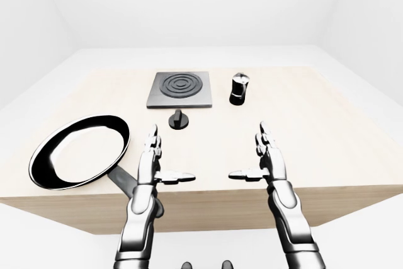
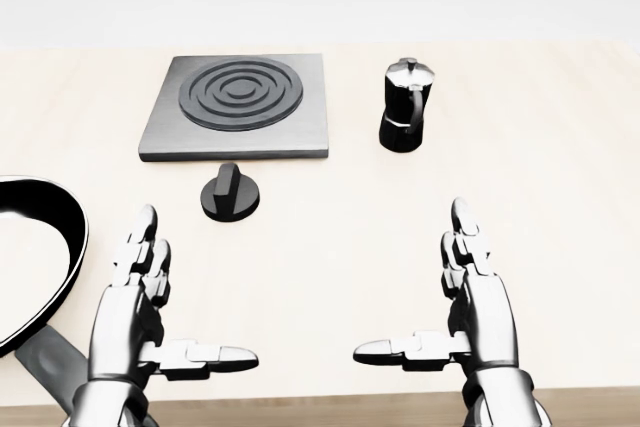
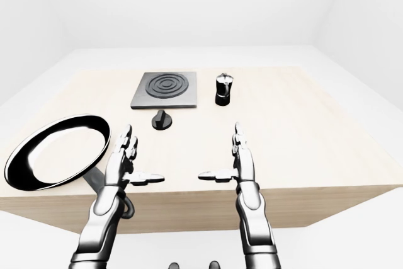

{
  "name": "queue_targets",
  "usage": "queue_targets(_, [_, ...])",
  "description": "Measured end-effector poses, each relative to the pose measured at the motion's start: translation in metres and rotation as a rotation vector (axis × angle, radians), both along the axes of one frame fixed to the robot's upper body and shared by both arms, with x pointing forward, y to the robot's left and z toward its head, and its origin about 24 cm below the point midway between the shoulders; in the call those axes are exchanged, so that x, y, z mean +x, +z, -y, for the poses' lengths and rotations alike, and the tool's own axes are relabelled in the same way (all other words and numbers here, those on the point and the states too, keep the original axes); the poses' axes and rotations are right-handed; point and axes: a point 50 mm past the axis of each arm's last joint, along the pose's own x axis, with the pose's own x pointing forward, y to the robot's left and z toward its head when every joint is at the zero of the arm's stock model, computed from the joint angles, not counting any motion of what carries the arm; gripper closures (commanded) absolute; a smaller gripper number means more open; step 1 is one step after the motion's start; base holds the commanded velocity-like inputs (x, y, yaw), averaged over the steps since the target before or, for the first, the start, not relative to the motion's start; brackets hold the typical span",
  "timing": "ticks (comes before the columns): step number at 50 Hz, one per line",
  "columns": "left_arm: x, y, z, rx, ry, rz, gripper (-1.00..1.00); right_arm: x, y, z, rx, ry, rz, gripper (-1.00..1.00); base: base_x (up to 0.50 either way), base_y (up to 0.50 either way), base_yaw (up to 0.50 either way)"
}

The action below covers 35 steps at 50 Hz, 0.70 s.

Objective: Turn on the stove.

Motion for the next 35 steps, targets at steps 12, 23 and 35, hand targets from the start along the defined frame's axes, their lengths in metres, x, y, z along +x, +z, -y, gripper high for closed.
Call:
queue_targets(12, [0.0011,-0.0045,-0.0033,-0.001,-0.007,-0.010,-1.00,0.0012,-0.0040,0.0065,0.009,-0.011,-0.013,-1.00,0.00,0.00,0.00])
queue_targets(23, [0.0009,-0.0064,-0.0032,0.003,-0.012,-0.014,-1.00,0.0010,-0.0053,0.0077,0.009,-0.009,-0.013,-1.00,0.00,0.00,0.00])
queue_targets(35, [0.0006,-0.0084,-0.0027,0.012,-0.015,-0.018,-1.00,0.0007,-0.0055,0.0077,0.007,-0.006,-0.011,-1.00,0.13,0.00,0.00])
